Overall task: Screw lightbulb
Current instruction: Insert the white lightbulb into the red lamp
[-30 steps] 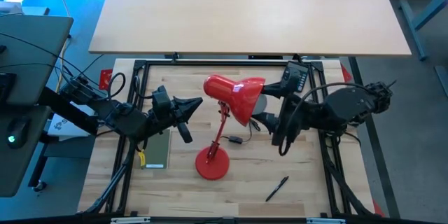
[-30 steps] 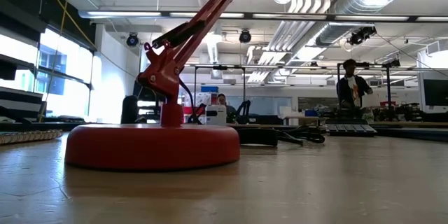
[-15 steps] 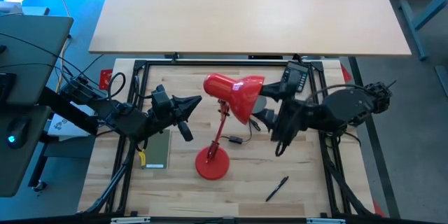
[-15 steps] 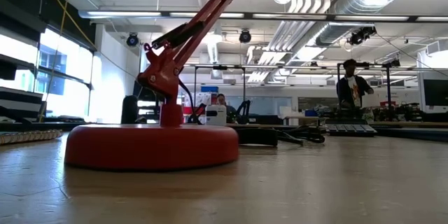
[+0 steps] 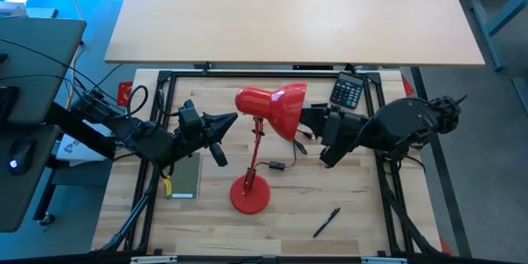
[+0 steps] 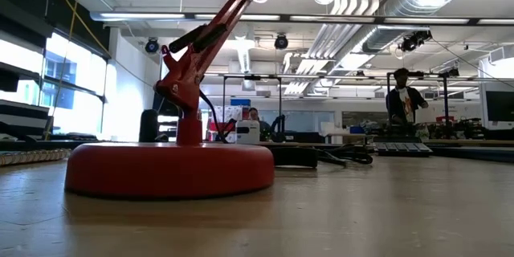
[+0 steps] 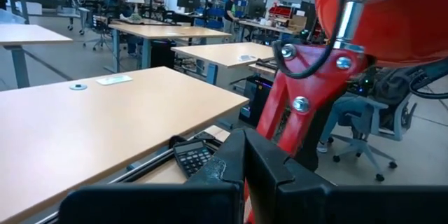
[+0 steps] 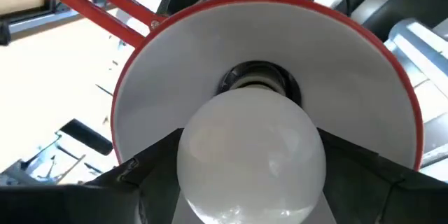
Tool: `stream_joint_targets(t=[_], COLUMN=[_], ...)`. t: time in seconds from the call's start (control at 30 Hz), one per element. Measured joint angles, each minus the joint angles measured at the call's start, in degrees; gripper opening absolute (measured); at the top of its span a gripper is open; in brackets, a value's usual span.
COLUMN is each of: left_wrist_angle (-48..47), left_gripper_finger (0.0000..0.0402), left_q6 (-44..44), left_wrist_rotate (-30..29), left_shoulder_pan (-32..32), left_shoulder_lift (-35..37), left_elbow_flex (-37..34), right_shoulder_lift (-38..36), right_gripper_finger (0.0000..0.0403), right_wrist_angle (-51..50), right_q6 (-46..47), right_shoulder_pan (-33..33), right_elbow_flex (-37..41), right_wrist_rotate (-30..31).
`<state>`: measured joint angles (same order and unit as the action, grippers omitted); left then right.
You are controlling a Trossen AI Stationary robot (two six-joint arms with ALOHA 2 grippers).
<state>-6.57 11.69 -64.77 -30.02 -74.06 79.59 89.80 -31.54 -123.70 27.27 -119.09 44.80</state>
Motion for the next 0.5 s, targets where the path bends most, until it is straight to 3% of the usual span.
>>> stream_joint_targets(t=[0.23, 0.5], left_wrist_angle=[0.00, -0.02], left_gripper_finger=[0.0000, 0.0000], left_q6=[-0.38, -2.85], left_wrist_rotate=[0.02, -0.29], left_shoulder_pan=[0.00, 0.00], left_shoulder_lift=[0.00, 0.00], left_elbow_flex=[0.00, 0.00], right_shoulder_lift=[0.00, 0.00], right_gripper_finger=[0.0282, 0.0283], right_wrist_angle=[0.92, 3.76], right_q6=[-15.16, -23.75], right_shoulder_pan=[0.09, -0.97], right_elbow_flex=[0.00, 0.00], right_wrist_rotate=[-3.34, -4.03])
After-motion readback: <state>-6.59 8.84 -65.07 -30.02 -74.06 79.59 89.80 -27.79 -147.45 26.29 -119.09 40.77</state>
